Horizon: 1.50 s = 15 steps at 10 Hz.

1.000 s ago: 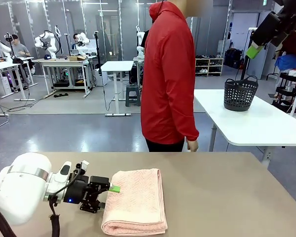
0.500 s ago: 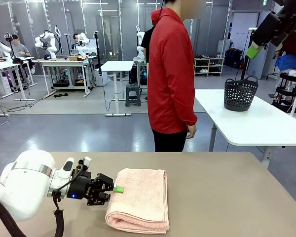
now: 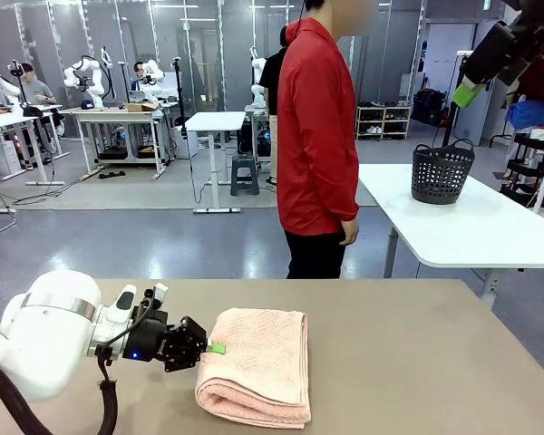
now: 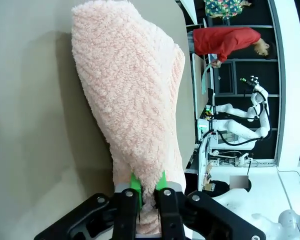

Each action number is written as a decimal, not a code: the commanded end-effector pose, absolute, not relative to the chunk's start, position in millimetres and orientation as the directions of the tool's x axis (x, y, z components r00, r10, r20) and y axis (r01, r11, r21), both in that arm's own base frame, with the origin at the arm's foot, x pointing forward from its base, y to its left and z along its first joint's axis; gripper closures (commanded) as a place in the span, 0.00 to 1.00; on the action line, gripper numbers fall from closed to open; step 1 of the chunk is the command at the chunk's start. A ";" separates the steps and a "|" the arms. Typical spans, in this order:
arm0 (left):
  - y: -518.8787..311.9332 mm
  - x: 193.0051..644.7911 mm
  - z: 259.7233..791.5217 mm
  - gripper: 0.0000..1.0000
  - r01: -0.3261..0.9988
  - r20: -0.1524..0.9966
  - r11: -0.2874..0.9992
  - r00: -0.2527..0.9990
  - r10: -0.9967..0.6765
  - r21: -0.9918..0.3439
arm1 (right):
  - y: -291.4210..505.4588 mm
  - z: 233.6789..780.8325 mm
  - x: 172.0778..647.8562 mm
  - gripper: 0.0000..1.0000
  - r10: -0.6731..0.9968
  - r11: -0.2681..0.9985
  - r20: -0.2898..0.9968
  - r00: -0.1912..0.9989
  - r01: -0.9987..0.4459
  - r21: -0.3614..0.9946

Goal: Fold the towel.
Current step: Pick up the 100 cm Hotel Towel and place it on the left side of the table.

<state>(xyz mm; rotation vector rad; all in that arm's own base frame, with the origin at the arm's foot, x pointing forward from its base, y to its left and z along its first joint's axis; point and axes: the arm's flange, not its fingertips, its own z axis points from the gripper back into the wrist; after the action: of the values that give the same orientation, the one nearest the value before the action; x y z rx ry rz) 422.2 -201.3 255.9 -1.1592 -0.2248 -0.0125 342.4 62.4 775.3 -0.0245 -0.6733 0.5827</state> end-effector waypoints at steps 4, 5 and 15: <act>-201.3 422.2 255.9 1.00 0.126 0.183 0.403 0.977 0.106 -0.907 | 61.1 775.2 341.3 0.00 0.514 0.843 0.579 0.633 -0.500 -0.201; -201.3 422.2 255.9 1.00 0.126 0.183 0.403 0.977 0.106 -0.907 | 61.1 775.2 341.3 0.00 0.514 0.843 0.579 0.633 -0.500 -0.201; 51.8 441.6 319.2 0.88 0.202 0.251 0.477 0.967 0.041 -0.855 | 61.1 775.2 341.3 0.00 0.514 0.843 0.579 0.633 -0.500 -0.201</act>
<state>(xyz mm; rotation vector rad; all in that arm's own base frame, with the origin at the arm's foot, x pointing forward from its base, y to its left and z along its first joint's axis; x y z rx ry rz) 436.1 34.7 314.3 -1.0565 -0.2431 -0.0813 342.6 61.5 775.3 -0.0236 -0.6730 0.5813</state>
